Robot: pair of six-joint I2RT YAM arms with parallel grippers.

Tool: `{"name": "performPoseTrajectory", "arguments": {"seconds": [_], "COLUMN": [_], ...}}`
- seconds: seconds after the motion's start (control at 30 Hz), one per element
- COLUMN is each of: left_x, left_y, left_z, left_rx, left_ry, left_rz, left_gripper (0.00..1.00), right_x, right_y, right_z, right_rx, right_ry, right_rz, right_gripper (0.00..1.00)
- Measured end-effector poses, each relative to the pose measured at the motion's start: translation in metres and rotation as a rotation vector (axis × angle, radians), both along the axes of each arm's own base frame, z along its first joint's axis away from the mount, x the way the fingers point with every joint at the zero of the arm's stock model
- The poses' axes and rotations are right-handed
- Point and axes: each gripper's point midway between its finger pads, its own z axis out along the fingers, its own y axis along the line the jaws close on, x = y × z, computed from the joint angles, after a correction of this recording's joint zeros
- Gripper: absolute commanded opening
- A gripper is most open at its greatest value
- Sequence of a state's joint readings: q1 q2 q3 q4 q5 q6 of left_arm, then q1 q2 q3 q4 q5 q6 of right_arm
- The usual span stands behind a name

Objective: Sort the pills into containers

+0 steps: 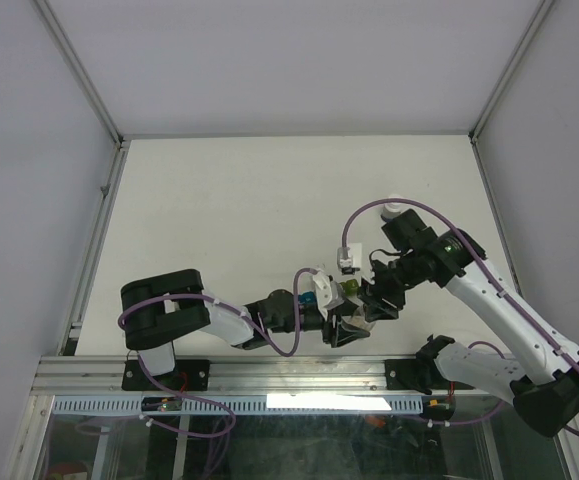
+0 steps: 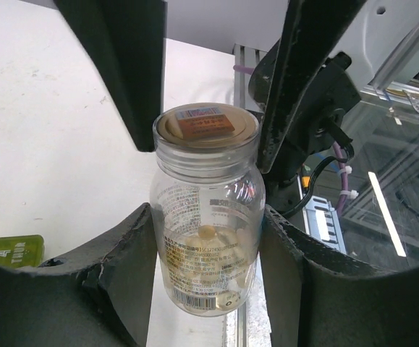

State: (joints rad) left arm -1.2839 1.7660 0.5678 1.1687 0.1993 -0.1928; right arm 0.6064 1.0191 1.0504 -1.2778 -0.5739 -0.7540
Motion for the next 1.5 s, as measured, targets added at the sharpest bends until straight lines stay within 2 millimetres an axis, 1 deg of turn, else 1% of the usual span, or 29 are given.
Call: {"name": "performPoseTrajectory", "arguments": {"seconds": [0.03, 0.1, 0.13, 0.17, 0.3, 0.37, 0.43, 0.5, 0.63, 0.67, 0.7, 0.73, 0.77, 0.8, 0.83, 0.93, 1.07, 1.17, 1.3, 1.4, 1.5], "left_x": [0.002, 0.003, 0.003, 0.002, 0.000, -0.002, -0.004, -0.006, -0.006, -0.007, -0.007, -0.006, -0.006, -0.006, -0.007, -0.014, -0.016, -0.016, -0.016, -0.015, -0.012], "left_y": [0.001, 0.002, 0.002, 0.003, 0.003, 0.003, 0.003, 0.003, 0.002, 0.002, 0.002, 0.002, 0.003, 0.003, 0.003, 0.004, 0.005, 0.006, 0.007, 0.007, 0.007], "left_z": [0.000, -0.002, -0.003, -0.004, -0.004, -0.001, 0.002, 0.002, 0.004, 0.003, 0.003, 0.003, 0.003, 0.003, 0.003, 0.001, 0.000, -0.002, -0.003, -0.003, -0.003], "left_rx": [0.001, 0.006, 0.008, 0.011, 0.012, 0.005, -0.002, -0.003, -0.007, -0.006, -0.006, -0.005, -0.005, -0.005, -0.006, -0.001, 0.001, 0.004, 0.007, 0.006, 0.006], "left_ry": [0.000, 0.001, 0.001, 0.001, -0.004, -0.010, -0.017, -0.024, -0.034, -0.035, -0.036, -0.037, -0.038, -0.040, -0.040, -0.040, -0.040, -0.039, -0.037, -0.037, -0.032], "left_rz": [0.012, 0.019, 0.017, 0.016, 0.004, -0.009, -0.021, -0.037, -0.043, -0.044, -0.044, -0.044, -0.044, -0.044, -0.046, -0.079, -0.090, -0.090, -0.087, -0.079, -0.062], "left_gripper": [0.00, 0.00, 0.00, 0.00, 0.00, 0.00, 0.00, 0.00, 0.00, 0.00, 0.00, 0.00, 0.00, 0.00, 0.00, 0.00, 0.00, 0.00, 0.00, 0.00, 0.00], "right_x": [-0.002, -0.002, -0.003, -0.004, -0.006, -0.008, -0.010, -0.012, -0.013, -0.013, -0.013, -0.013, -0.013, -0.013, -0.012, -0.002, -0.002, -0.003, -0.011, -0.015, -0.015], "right_y": [0.000, 0.001, 0.001, 0.001, 0.001, 0.001, 0.000, 0.000, 0.000, 0.000, 0.000, 0.000, 0.000, 0.000, 0.001, 0.006, 0.006, 0.007, 0.005, 0.004, 0.003], "right_z": [0.000, -0.002, -0.003, -0.004, -0.002, 0.002, 0.005, 0.006, 0.007, 0.007, 0.007, 0.007, 0.007, 0.007, 0.007, 0.009, 0.013, 0.022, 0.031, 0.031, 0.021], "right_rx": [-0.001, -0.007, -0.011, -0.014, -0.010, 0.008, 0.038, 0.067, 0.104, 0.109, 0.113, 0.115, 0.117, 0.118, 0.118, 0.115, 0.107, 0.116, 0.123, 0.112, 0.079], "right_ry": [0.013, 0.018, 0.024, 0.030, 0.017, -0.015, -0.080, -0.147, -0.241, -0.252, -0.261, -0.266, -0.270, -0.269, -0.273, -0.302, -0.270, -0.246, -0.179, -0.112, -0.060], "right_rz": [-0.002, 0.008, 0.014, 0.020, 0.125, 0.228, 0.372, 0.499, 0.660, 0.685, 0.705, 0.714, 0.720, 0.720, 0.716, 0.658, 0.553, 0.426, 0.254, 0.174, 0.120], "right_gripper": [0.33, 0.26, 0.24, 0.20, 0.00, 0.00, 0.00, 0.05, 0.18, 0.23, 0.30, 0.43, 0.68, 0.95, 0.99, 1.00, 1.00, 1.00, 0.99, 0.95, 0.90]}}
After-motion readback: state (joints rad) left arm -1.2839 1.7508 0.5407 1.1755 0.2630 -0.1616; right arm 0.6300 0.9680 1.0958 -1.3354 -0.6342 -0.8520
